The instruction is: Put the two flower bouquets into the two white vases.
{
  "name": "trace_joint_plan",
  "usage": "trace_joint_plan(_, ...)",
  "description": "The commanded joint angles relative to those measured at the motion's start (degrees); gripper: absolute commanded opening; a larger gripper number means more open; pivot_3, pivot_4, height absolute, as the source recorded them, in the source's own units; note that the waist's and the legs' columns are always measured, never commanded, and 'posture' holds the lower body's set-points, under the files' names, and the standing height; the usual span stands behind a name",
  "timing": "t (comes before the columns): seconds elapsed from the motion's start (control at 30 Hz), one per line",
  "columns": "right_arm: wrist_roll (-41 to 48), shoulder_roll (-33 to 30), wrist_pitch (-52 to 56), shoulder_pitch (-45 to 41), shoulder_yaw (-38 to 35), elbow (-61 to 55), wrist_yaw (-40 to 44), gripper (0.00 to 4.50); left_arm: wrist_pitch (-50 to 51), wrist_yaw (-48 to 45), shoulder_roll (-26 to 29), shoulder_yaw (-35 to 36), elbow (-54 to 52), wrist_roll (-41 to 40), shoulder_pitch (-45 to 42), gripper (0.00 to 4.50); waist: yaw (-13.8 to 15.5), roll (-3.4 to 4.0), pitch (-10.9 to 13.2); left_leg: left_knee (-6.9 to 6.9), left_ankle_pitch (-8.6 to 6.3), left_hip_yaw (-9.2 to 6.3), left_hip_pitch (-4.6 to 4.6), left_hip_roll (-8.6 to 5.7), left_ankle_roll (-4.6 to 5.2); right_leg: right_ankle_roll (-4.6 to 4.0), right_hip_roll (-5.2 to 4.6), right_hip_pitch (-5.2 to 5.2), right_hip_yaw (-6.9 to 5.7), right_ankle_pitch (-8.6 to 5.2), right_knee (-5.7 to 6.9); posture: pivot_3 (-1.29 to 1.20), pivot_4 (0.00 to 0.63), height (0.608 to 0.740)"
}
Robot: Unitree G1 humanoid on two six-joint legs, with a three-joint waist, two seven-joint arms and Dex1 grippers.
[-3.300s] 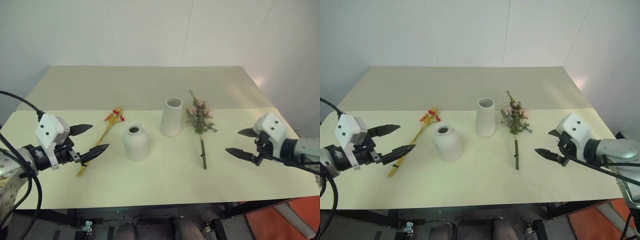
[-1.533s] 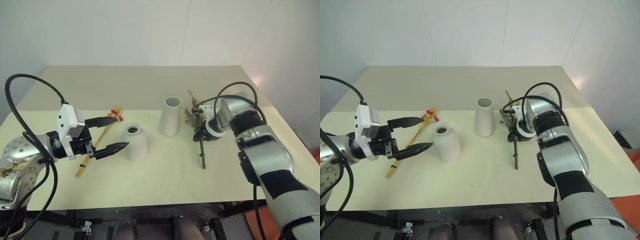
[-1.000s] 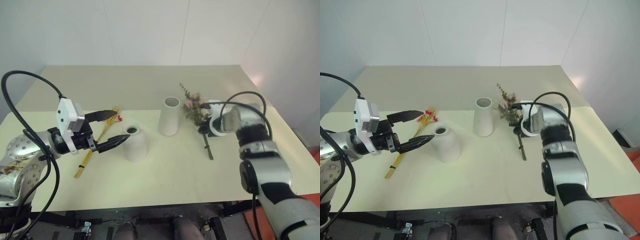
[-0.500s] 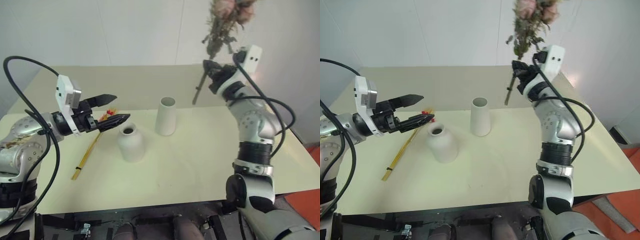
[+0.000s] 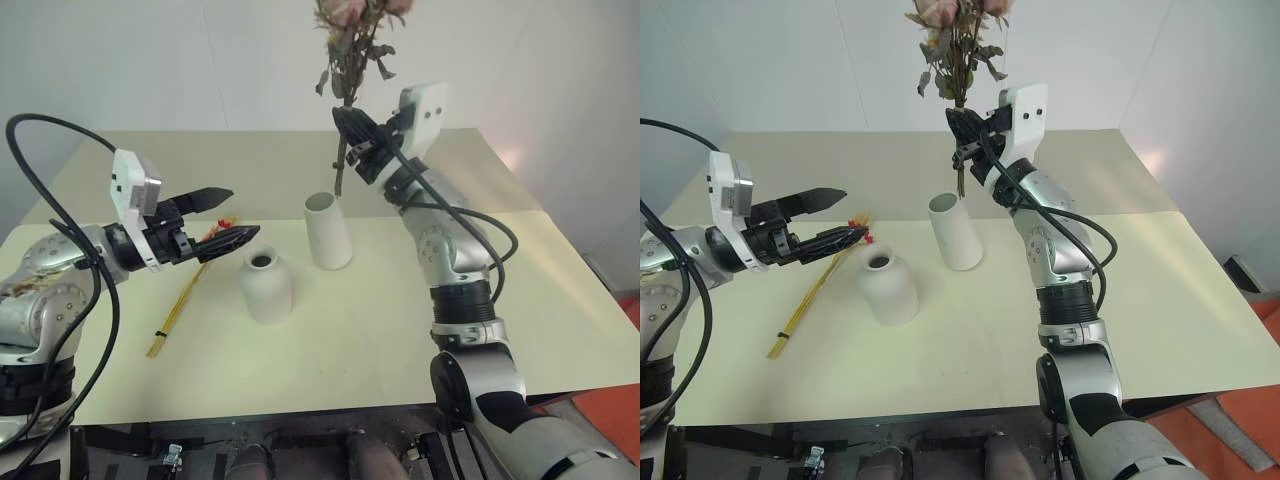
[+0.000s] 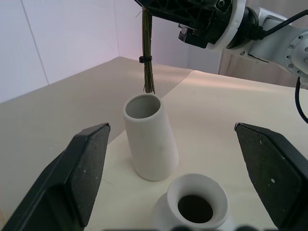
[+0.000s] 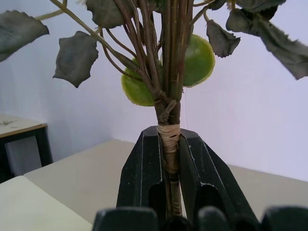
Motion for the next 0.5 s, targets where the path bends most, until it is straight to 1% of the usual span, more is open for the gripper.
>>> trace_joint_plan(0.03, 0.4, -0.7, -2.0, -2.0, -0.8, -0.8, -0.3, 0.22, 0.2, 0.3, 1.1, 2.4, -2.2, -1.0, 0.5, 4.5, 0.0, 0.0, 0.0, 0.0, 0.0, 0.0, 0.0, 0.0, 0.0, 0.0, 0.0, 0.0, 0.0, 0.0, 0.0, 0.0, 0.15, 0.74)
trace_joint_plan(0.23, 0.6, -1.2, -1.8, -2.1, -0.9, -1.5, -0.8, 0.22, -0.3, 0.2, 1.0, 2.4, -2.1, -0.7, 0.9, 4.5, -0.1, 0.0, 0.0, 0.0, 0.0, 0.0, 0.01, 0.0, 0.0, 0.0, 0.0, -0.01, 0.01, 0.0, 0.0, 0.0, 0.15, 0.74)
trace_joint_plan(0.5, 0.0, -3.9, -4.1, -4.5, -2.2, -0.7, -1.9, 0.22, -0.8, 0.3, 0.4, 1.6, -2.4, -0.6, 0.8, 4.5, -0.1, 0.01, 0.0, 0.0, 0.0, 0.01, 0.0, 0.0, 0.0, 0.0, 0.0, -0.01, 0.01, 0.0, -0.01, 0.0, 0.15, 0.74)
